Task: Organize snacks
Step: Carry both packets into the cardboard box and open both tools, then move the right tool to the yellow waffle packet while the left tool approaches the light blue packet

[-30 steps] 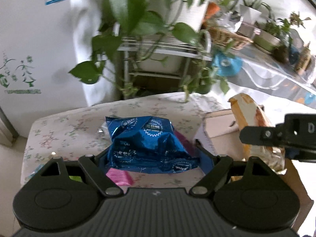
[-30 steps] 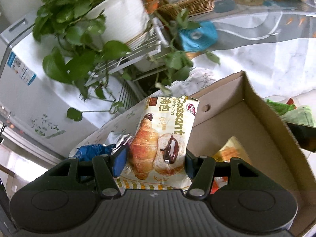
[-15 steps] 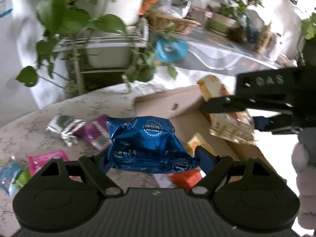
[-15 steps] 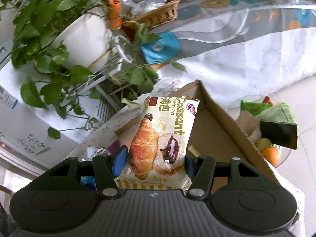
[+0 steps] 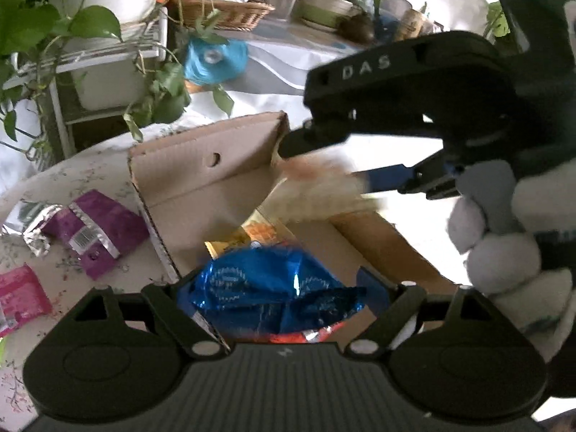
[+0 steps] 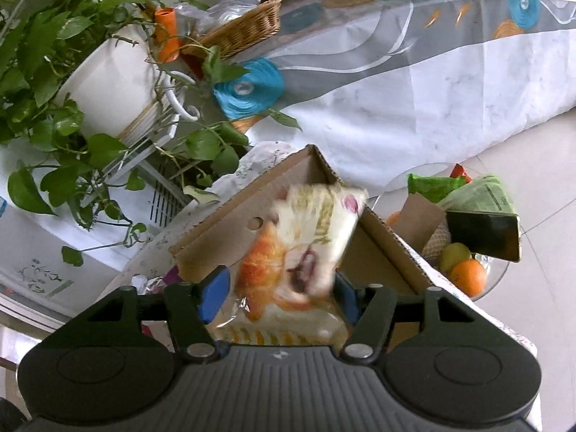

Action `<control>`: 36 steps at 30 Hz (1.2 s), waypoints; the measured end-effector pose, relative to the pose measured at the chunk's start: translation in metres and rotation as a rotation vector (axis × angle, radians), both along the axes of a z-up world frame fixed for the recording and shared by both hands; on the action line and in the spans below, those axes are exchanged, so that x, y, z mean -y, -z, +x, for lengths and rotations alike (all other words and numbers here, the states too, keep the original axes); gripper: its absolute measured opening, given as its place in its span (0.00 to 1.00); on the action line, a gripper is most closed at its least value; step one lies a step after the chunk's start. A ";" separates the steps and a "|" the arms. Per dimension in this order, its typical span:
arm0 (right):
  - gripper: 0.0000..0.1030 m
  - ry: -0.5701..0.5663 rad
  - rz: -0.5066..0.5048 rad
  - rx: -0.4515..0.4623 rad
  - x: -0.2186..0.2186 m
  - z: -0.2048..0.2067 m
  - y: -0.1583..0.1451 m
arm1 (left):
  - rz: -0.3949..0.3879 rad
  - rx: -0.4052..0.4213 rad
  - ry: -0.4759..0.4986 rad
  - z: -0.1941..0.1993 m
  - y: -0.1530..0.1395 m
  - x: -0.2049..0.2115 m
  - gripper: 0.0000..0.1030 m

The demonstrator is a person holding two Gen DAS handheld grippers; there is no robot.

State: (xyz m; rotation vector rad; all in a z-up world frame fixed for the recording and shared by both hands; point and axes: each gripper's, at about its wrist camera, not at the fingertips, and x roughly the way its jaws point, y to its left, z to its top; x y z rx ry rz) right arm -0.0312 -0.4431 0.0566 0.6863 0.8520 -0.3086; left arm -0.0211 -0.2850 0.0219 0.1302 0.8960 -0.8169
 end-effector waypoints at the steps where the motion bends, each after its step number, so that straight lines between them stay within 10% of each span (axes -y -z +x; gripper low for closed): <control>1: 0.75 0.005 0.003 0.006 0.001 -0.001 -0.001 | -0.005 -0.003 0.002 0.000 -0.001 -0.001 0.87; 36: 0.87 -0.306 -0.052 0.074 -0.084 0.006 -0.019 | -0.031 0.041 -0.447 0.027 -0.047 -0.174 0.92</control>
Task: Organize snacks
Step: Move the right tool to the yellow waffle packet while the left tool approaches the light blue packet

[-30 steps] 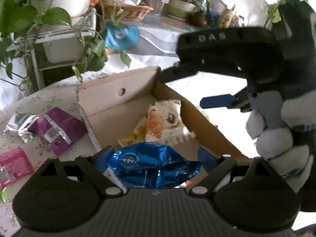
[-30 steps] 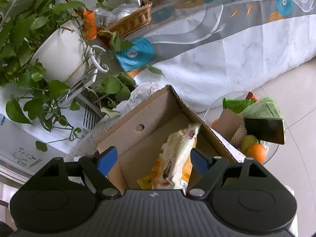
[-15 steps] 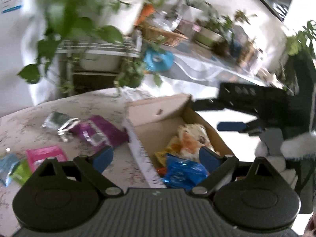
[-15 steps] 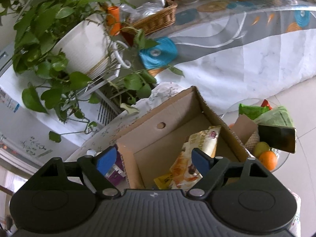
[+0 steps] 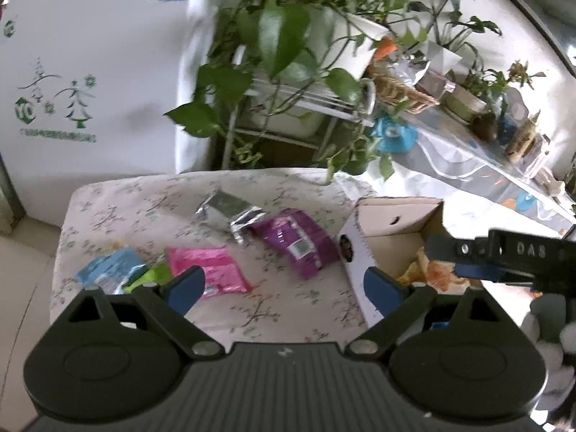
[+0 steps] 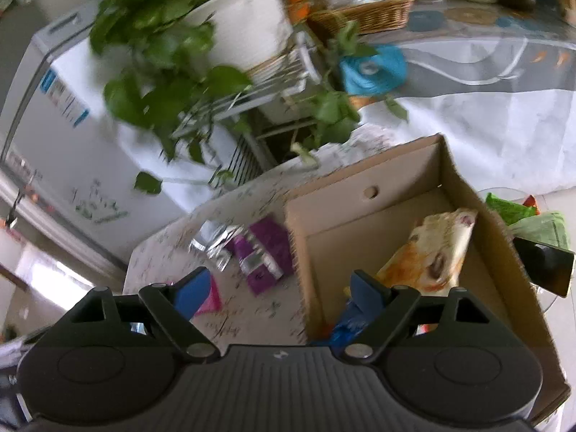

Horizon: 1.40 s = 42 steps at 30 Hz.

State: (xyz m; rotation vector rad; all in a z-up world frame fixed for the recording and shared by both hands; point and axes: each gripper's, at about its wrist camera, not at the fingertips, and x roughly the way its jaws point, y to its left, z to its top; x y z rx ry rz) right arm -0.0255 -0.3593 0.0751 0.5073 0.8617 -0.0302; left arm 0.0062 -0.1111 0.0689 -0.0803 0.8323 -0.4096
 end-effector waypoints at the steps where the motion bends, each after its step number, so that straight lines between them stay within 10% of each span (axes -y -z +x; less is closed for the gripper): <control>1: 0.87 -0.011 -0.007 0.000 -0.005 -0.002 0.000 | 0.009 -0.001 -0.002 -0.001 0.001 -0.003 0.92; 17: 0.88 -0.185 -0.131 -0.072 -0.097 -0.037 0.035 | 0.030 -0.032 -0.127 0.009 -0.004 -0.068 0.93; 31: 0.90 0.016 -0.403 -0.208 -0.147 -0.034 0.096 | 0.026 -0.031 -0.165 0.009 0.003 -0.104 0.93; 42: 1.00 0.117 -0.366 -0.232 -0.164 -0.027 0.116 | 0.045 -0.055 -0.189 0.014 0.017 -0.113 0.93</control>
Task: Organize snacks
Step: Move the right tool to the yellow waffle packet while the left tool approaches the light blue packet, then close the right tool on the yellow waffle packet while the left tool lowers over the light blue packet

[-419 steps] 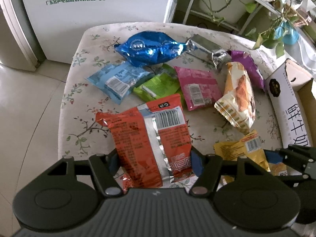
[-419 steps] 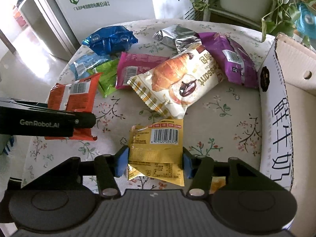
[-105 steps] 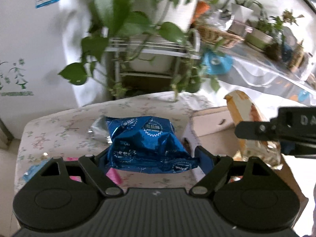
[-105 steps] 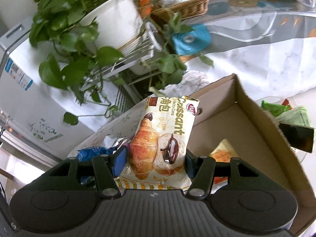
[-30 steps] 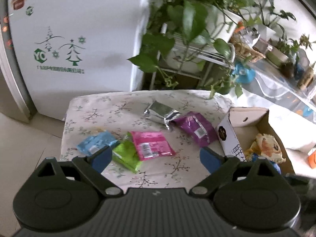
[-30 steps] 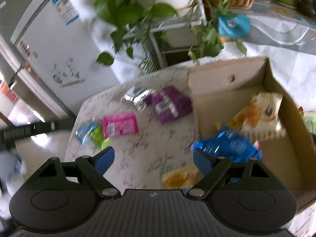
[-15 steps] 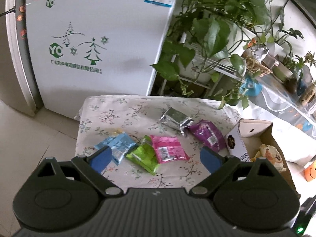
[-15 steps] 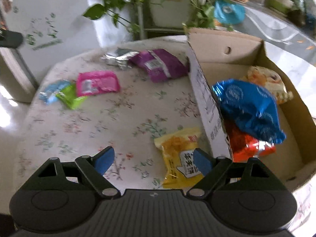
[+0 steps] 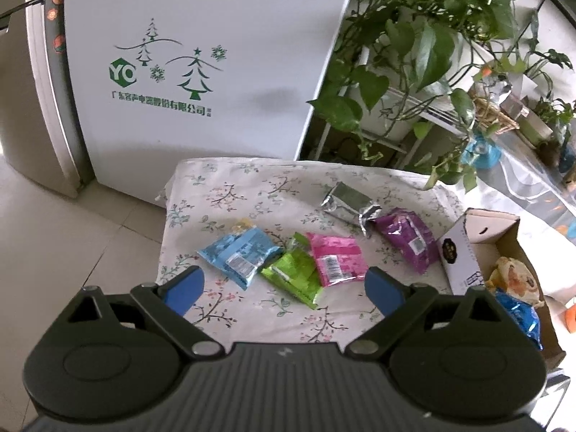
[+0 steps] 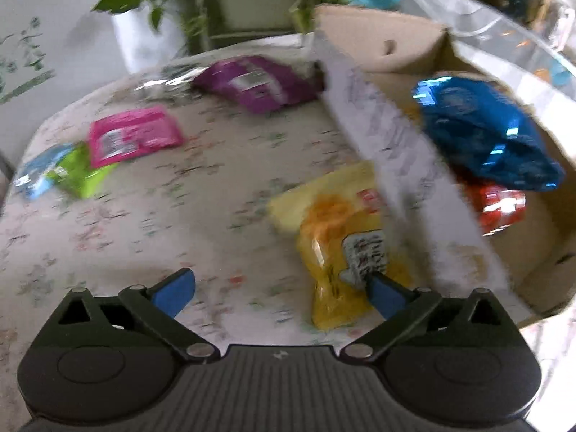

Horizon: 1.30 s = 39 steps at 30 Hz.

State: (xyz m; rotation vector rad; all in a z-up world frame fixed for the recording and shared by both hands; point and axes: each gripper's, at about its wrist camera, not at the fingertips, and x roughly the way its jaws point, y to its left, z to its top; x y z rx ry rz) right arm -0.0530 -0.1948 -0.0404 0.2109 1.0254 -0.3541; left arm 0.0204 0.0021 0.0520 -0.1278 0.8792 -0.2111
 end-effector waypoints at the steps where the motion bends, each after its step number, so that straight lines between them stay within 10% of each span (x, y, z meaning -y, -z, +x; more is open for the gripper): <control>1: 1.00 -0.029 0.007 -0.002 -0.006 0.000 -0.001 | 0.002 -0.001 -0.005 0.001 0.001 -0.001 0.93; 7: 1.00 -0.162 0.054 0.016 -0.041 -0.007 -0.012 | 0.014 -0.012 -0.059 0.008 0.006 -0.010 0.93; 24: 1.00 0.041 -0.015 -0.011 0.014 0.012 -0.002 | -0.025 -0.085 -0.085 0.022 0.019 -0.010 0.93; 33: 0.57 -0.085 -0.003 -0.009 0.005 0.022 -0.013 | -0.043 -0.138 -0.200 0.047 0.037 -0.029 0.93; 39: 0.55 -0.174 0.089 -0.087 0.000 0.040 -0.021 | -0.020 -0.137 -0.179 0.066 0.052 -0.021 0.93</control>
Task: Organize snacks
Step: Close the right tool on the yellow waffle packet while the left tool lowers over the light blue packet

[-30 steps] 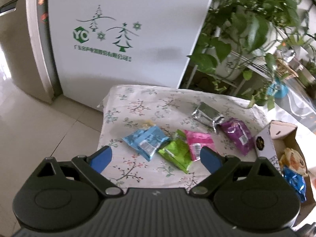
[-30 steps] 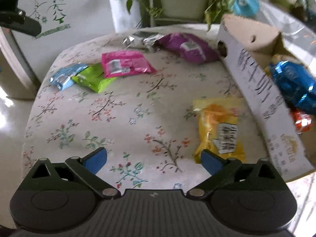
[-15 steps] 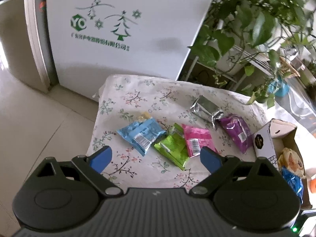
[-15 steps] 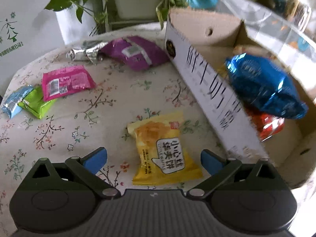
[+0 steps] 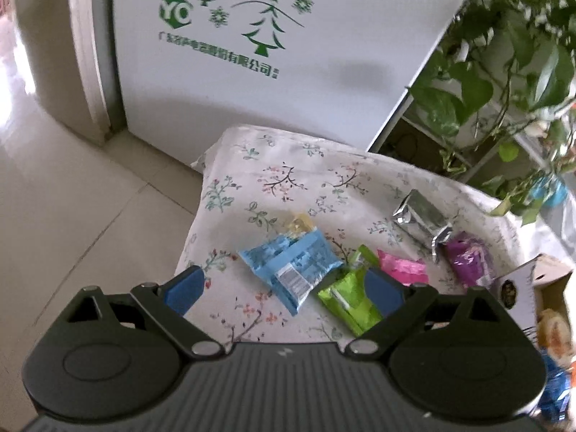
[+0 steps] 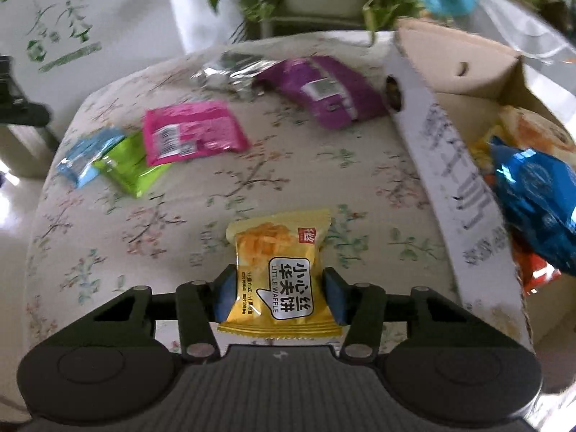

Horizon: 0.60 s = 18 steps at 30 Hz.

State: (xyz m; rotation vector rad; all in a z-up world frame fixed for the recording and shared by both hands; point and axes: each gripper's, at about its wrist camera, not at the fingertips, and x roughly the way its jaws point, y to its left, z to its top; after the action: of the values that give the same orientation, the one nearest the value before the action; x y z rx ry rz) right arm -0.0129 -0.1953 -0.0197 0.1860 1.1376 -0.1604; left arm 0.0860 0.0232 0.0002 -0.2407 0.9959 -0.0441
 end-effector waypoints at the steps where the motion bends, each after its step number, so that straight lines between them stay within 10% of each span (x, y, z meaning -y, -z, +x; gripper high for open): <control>1: 0.55 -0.007 0.034 -0.016 0.000 0.002 -0.002 | 0.011 0.005 0.015 0.003 0.003 0.003 0.93; 5: 0.55 -0.009 0.207 -0.058 0.007 0.010 -0.007 | 0.013 -0.003 0.047 0.018 0.017 0.009 0.93; 18: 0.55 0.018 0.340 -0.014 0.008 0.020 -0.017 | 0.067 -0.053 0.045 0.050 0.051 0.031 0.92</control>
State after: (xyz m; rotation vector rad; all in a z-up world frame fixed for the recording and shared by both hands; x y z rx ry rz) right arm 0.0076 -0.2030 -0.0027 0.4971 1.1721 0.0169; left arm 0.1362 -0.0081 -0.0505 -0.1581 1.0535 -0.0457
